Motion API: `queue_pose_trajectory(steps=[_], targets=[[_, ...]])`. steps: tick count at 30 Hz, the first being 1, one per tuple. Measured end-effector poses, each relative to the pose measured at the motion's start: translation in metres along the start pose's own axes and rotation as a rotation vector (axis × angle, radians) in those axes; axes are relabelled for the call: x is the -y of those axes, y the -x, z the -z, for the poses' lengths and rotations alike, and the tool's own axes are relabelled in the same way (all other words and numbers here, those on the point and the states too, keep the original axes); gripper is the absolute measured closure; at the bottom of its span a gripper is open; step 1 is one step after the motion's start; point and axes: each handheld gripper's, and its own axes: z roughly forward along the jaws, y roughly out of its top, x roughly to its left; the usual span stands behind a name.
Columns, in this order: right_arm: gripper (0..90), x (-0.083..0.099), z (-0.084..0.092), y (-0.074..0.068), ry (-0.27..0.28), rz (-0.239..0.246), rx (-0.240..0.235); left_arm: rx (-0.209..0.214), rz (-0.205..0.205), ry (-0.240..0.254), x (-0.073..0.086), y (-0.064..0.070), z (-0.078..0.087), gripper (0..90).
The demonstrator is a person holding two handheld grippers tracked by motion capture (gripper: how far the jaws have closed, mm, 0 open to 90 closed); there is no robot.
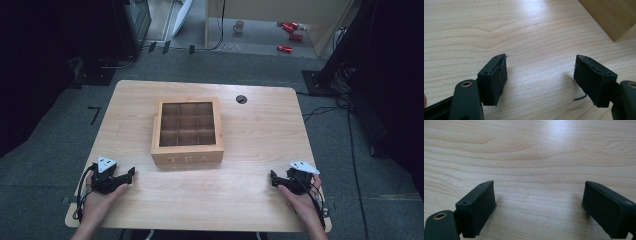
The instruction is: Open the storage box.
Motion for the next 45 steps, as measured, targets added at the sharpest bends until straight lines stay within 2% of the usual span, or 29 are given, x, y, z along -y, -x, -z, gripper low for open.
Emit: queue_pose_trajectory(steps=[4,5,6,10,13,18,20,25,29,33,36,41,42,45], targets=[[11.0,0.000,0.000,0.000,0.000,0.002,-0.001,0.022,0.060,0.015,-0.004,-0.006,0.003,27.0],[11.0,0.000,0.000,0.000,-0.002,0.002,-0.002,0.022,0.060,0.015,-0.004,-0.006,0.003,26.8],[11.0,-0.001,-0.001,0.000,0.000,0.003,-0.002,0.012,0.055,0.035,-0.008,-0.006,0.007,26.8],[12.6,-0.002,0.000,-0.002,-0.010,0.007,0.004,0.022,0.056,0.061,-0.013,-0.003,0.013,26.7],[13.5,-0.005,0.000,-0.003,-0.011,0.016,0.022,0.050,0.040,0.070,-0.017,0.004,0.016,26.8],[14.0,-0.014,0.006,-0.005,0.025,-0.017,-0.007,0.084,0.020,0.079,-0.021,0.014,0.018,26.7],[14.7,-0.019,0.009,-0.007,0.036,-0.027,-0.013,0.118,0.009,0.086,-0.026,0.024,0.019,26.6],[15.4,-0.032,0.016,-0.016,0.069,-0.024,-0.041,0.118,-0.052,0.076,-0.033,0.039,0.019,25.5],[15.8,-0.043,0.020,-0.026,0.088,-0.022,-0.070,0.148,-0.072,0.064,-0.037,0.048,0.019,24.9],[16.2,-0.052,0.022,-0.032,0.103,-0.014,-0.087,0.175,-0.075,0.052,-0.041,0.053,0.016,23.6],[16.5,-0.062,0.023,-0.043,0.118,-0.001,-0.108,0.201,-0.093,0.054,-0.048,0.060,0.015,22.5],[17.0,-0.071,0.022,-0.054,0.126,0.019,-0.119,0.199,-0.085,0.048,-0.054,0.065,0.012,23.9],[17.4,-0.077,0.022,-0.061,0.128,0.035,-0.125,0.195,-0.080,0.036,-0.056,0.067,0.010,24.5],[17.5,-0.083,0.023,-0.069,0.133,0.057,-0.138,0.195,-0.070,0.025,-0.056,0.068,0.007,26.0]])
